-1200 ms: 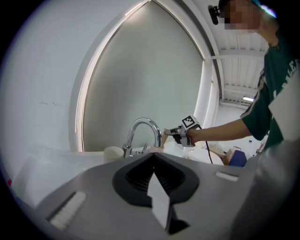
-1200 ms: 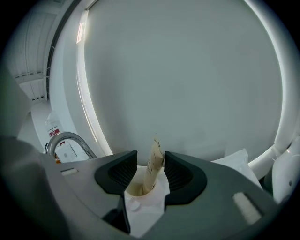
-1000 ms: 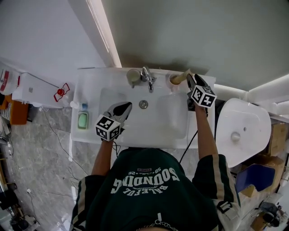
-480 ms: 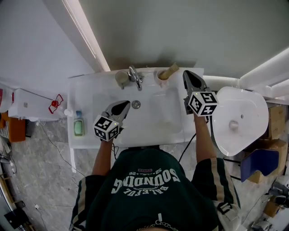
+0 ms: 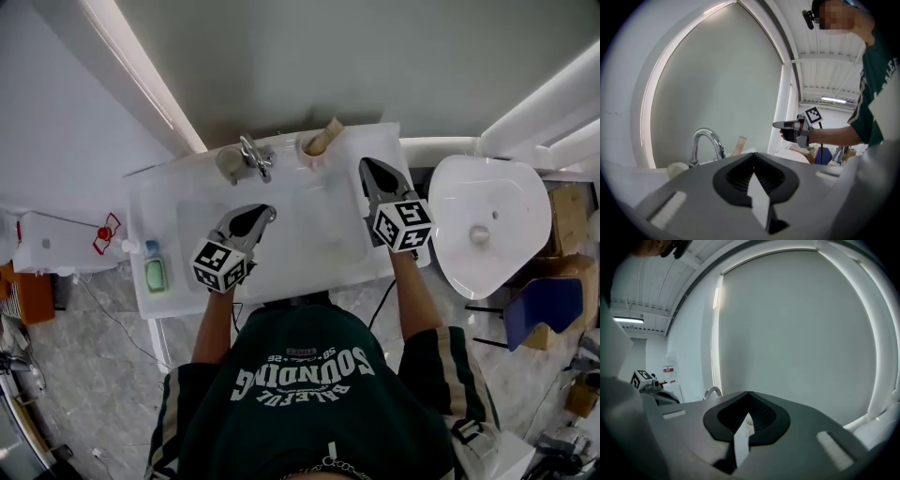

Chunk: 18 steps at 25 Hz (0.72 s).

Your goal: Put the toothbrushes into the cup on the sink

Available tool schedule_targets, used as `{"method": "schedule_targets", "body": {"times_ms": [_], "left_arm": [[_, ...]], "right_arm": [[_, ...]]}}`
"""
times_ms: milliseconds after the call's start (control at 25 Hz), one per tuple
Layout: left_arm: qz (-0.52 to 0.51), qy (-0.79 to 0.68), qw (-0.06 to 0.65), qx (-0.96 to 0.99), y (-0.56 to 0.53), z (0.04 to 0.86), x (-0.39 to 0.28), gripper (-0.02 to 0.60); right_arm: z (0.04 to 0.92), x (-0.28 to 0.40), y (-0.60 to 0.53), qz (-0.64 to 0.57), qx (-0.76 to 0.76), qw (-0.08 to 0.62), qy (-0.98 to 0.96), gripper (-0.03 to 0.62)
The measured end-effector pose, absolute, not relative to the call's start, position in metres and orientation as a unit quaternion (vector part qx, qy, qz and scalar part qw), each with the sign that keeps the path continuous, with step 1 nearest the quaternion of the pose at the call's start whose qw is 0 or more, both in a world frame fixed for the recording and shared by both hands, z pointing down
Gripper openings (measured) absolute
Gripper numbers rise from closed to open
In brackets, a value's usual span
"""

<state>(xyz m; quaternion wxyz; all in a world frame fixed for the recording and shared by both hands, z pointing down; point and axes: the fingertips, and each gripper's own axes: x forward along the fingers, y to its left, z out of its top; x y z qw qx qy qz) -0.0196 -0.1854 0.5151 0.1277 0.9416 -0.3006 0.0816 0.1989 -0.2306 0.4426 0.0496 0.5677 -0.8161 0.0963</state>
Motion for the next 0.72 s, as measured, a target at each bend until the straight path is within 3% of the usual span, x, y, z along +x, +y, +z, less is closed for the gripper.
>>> {"method": "schedule_targets", "body": {"times_ms": [720], "left_arm": [[0.098, -0.244, 0.136, 0.955, -0.174, 0.526, 0.051, 0.051]], "right_arm": [[0.584, 0.319, -0.154, 0.217, 0.652, 0.144, -0.713, 0.003]]}}
